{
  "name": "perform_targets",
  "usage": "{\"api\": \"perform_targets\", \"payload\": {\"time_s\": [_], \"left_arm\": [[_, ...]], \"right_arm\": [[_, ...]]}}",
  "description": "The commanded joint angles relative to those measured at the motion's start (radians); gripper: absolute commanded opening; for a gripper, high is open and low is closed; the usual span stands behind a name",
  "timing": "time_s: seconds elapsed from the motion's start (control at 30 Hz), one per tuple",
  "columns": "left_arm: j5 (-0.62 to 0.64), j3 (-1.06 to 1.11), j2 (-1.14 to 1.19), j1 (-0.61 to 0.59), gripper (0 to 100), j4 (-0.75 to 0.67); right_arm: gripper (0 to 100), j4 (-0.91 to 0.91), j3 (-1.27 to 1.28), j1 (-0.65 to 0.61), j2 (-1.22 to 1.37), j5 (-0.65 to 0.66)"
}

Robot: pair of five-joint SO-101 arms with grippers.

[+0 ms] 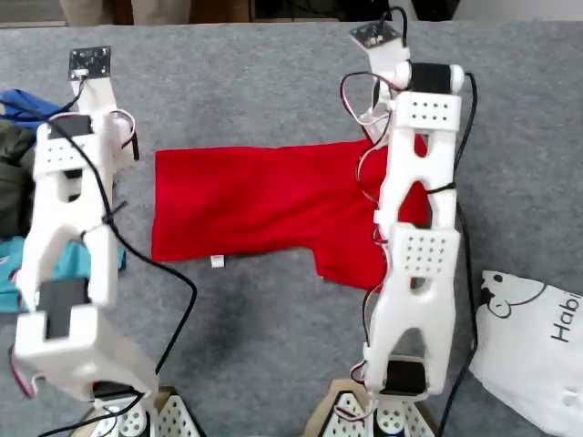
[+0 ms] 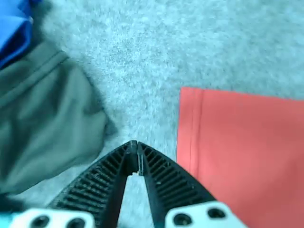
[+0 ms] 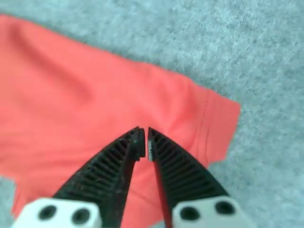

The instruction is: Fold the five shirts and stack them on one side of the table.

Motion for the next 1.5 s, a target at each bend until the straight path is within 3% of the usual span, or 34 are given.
{"api": "perform_targets", "payload": {"time_s": [0.0, 0.23, 0.33, 0.5, 0.6, 0.77, 0.9, 1.2, 1.47], "left_arm": [[-0.028, 0.169, -0.242, -0.003, 2, 0.0], [-0.02, 0.629, -0.565, -0.077, 2, -0.259], [0.071, 0.775, -0.575, -0.123, 2, -0.411], [0.172, 0.921, -0.573, -0.146, 2, -0.493], [0.201, 0.994, -0.555, -0.146, 2, -0.601], [0.203, 0.961, -0.515, -0.146, 2, -0.603], [0.204, 0.934, -0.475, -0.146, 2, -0.614], [0.203, 0.896, -0.415, -0.146, 2, -0.608], [0.203, 0.898, -0.41, -0.146, 2, -0.608]], "right_arm": [[4.4, 0.023, 0.266, -0.036, -0.329, 0.104], [4.4, -0.008, 0.835, -0.042, -0.757, 0.293], [4.4, -0.031, 1.086, -0.031, -0.915, 0.394], [4.4, -0.095, 1.46, -0.033, -1.156, 0.73], [4.4, -0.135, 1.658, -0.033, -1.259, 0.736], [5.0, -0.365, 1.975, -0.045, -1.405, 0.735], [18.6, -0.511, 2.166, -0.096, -1.468, 0.732], [21.7, -0.712, 2.258, -0.105, -1.369, 0.73], [21.7, -0.821, 2.137, -0.102, -1.099, 0.701]]}}
